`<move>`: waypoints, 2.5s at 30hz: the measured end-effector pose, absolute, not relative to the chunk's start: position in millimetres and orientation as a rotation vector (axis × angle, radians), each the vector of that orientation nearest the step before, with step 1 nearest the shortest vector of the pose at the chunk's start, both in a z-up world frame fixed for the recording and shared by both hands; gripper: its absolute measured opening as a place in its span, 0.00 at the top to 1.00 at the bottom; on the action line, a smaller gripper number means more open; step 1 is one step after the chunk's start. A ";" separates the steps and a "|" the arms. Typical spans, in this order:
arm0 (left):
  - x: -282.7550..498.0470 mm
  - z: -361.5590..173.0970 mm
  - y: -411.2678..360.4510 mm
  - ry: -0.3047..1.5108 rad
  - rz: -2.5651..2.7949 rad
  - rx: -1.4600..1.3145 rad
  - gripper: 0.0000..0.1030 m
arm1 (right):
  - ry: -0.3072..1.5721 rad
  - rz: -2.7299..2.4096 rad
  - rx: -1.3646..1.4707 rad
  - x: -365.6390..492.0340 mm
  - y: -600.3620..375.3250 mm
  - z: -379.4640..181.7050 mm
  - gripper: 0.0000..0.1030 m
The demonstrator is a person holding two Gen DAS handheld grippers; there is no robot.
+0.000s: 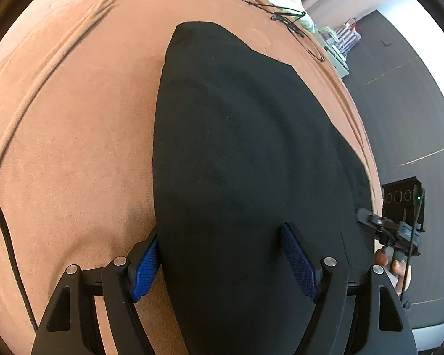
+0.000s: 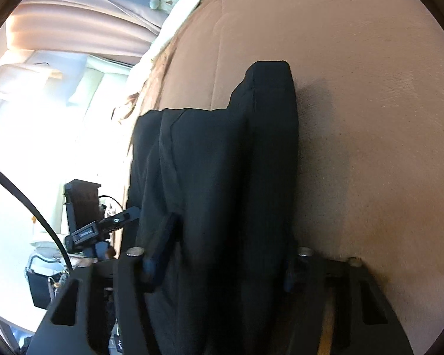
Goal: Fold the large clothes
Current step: 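Lift the jacket end with both grippers and fold it over the rest, then lay the folded jacket down and open both grippers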
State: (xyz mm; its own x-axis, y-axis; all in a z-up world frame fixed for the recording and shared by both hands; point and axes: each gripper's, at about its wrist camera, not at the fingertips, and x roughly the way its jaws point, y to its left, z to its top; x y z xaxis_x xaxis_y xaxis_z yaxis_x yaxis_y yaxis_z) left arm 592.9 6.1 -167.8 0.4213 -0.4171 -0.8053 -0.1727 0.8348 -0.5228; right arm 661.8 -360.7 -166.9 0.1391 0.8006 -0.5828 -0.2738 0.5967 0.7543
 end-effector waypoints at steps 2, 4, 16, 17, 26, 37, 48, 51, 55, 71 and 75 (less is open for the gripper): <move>588.3 -166.4 9.0 1.146 -0.175 -0.614 0.28 | 1.155 0.837 0.531 654.2 -363.7 -160.5 0.78; 579.2 -163.5 11.1 1.140 -0.186 -0.631 0.33 | 1.122 0.833 0.514 648.5 -366.8 -151.7 0.82; 551.5 -107.5 -0.9 1.056 -0.231 -0.629 0.78 | 0.983 0.830 0.404 587.1 -348.0 -83.4 0.89; 549.4 -100.8 -4.3 1.044 -0.235 -0.630 0.79 | 0.968 0.827 0.400 578.4 -350.3 -77.1 0.89; 512.5 -42.4 -43.1 0.968 -0.343 -0.620 0.81 | 0.827 0.743 0.328 489.5 -401.1 -17.4 0.89; 518.6 -14.2 -151.6 0.977 -0.539 -0.594 0.81 | 0.756 0.577 0.257 413.8 -497.8 43.0 0.89; 561.1 1.5 -253.2 1.007 -0.680 -0.583 0.81 | 0.764 0.399 0.205 390.4 -518.0 94.9 0.90; 580.1 -2.0 -276.7 1.029 -0.705 -0.577 0.81 | 0.782 0.346 0.205 394.3 -521.2 103.0 0.90; 605.2 -7.0 -310.9 1.061 -0.742 -0.561 0.81 | 0.802 0.289 0.200 403.1 -521.0 112.5 0.90; 674.6 -104.0 -367.1 1.222 -0.750 -0.536 0.81 | 0.955 -0.023 0.224 488.0 -505.7 75.5 0.71; 691.7 -135.1 -368.3 1.280 -0.654 -0.483 0.79 | 0.908 -0.104 0.274 480.7 -501.0 80.4 0.37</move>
